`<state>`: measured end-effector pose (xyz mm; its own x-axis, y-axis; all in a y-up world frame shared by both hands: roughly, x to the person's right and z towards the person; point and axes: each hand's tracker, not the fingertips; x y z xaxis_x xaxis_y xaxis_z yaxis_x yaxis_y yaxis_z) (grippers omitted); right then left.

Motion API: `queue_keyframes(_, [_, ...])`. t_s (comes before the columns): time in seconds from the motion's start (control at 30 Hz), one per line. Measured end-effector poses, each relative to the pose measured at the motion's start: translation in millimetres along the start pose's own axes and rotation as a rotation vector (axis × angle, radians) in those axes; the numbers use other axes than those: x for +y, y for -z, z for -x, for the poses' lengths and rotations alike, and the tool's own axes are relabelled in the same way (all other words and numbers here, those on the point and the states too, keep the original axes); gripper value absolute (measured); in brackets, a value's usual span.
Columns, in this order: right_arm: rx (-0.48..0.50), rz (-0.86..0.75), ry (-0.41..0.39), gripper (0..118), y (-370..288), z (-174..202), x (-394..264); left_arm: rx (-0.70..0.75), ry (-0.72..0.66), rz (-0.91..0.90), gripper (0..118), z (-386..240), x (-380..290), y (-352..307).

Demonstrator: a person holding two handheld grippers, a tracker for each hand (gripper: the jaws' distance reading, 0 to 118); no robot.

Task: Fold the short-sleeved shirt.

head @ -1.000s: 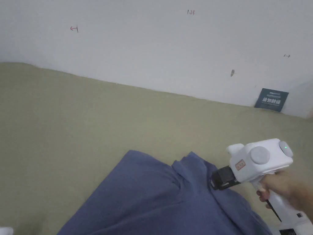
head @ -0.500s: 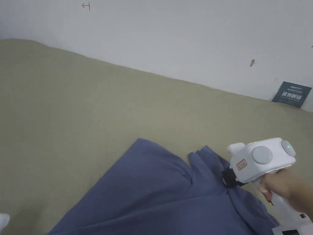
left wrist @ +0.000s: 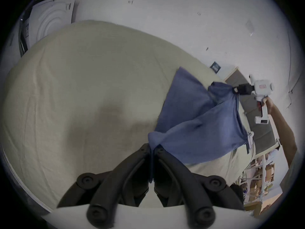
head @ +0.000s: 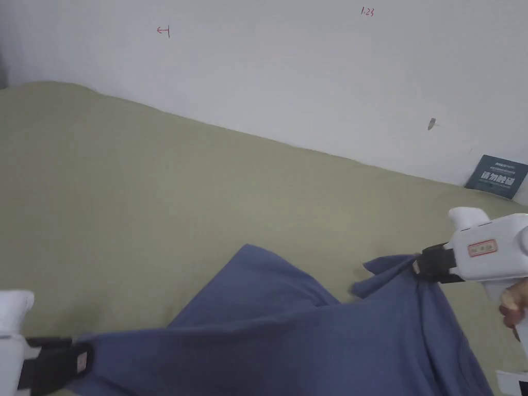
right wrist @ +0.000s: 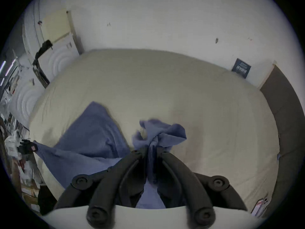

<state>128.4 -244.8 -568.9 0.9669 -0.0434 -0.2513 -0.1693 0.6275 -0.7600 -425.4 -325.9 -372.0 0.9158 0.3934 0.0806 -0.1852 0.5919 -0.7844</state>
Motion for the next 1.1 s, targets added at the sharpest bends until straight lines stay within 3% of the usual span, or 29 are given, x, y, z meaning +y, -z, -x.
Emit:
queue_keyframes(0.07, [0.004,-0.069,0.053,13,-21,-7,7,-0.002,0.029,-0.047,4,-8,26,-8])
queue_keyframes(0.33, [-0.052,-0.318,0.094,13,-90,-22,43,0.024,0.154,-0.228,4,-49,144,-29])
queue_keyframes(0.53, [-0.109,-0.406,0.063,13,-126,-27,84,0.067,0.264,-0.329,4,-87,224,-37])
queue_keyframes(1.1, [-0.330,-0.710,-0.030,13,-180,-27,211,0.221,0.373,-0.552,4,-160,382,-44])
